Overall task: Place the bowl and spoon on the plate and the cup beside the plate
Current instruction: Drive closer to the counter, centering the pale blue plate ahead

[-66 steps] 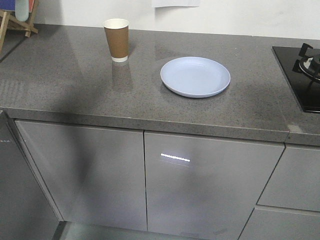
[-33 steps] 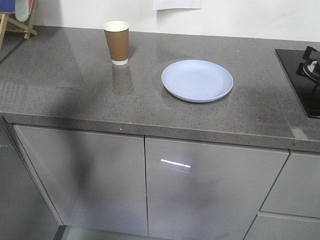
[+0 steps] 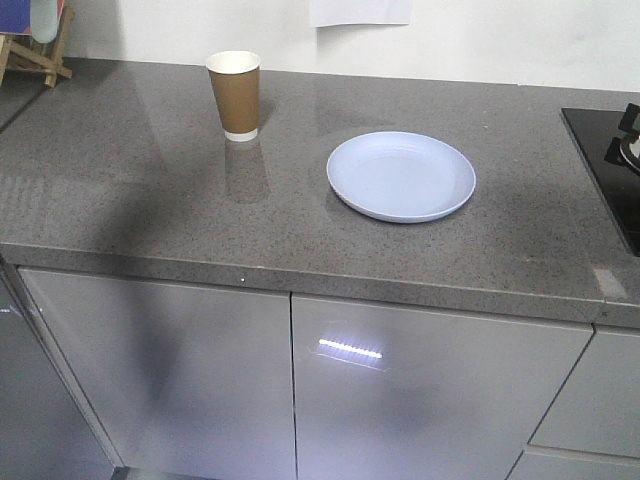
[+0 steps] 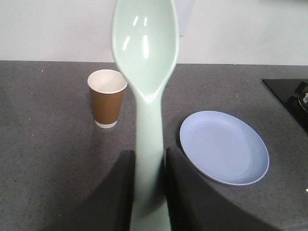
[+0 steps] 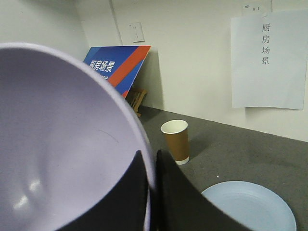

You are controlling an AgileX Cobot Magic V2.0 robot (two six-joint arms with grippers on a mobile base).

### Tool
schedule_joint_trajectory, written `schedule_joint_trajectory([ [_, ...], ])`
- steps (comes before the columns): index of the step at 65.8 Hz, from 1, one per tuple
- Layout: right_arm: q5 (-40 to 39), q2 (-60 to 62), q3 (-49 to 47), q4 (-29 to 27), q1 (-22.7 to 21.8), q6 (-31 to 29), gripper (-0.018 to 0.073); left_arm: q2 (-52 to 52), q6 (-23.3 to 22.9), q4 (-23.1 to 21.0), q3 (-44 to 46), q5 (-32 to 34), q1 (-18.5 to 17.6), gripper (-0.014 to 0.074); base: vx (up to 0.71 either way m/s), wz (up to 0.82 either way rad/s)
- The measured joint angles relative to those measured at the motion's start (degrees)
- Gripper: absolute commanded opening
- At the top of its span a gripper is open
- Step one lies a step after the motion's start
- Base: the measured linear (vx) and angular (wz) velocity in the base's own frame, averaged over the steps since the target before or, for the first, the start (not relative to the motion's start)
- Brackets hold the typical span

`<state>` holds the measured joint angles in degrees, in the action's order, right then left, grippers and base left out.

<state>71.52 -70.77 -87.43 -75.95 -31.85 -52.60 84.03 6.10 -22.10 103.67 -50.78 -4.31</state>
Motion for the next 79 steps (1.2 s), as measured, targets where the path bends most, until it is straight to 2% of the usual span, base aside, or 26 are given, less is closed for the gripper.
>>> schedule_joint_trajectory([
  [79,0.0,0.0,0.0,0.0,0.0,0.0,-0.0005,0.0,0.0,0.0,0.0,0.0,0.0,-0.0006,0.04,-0.04],
])
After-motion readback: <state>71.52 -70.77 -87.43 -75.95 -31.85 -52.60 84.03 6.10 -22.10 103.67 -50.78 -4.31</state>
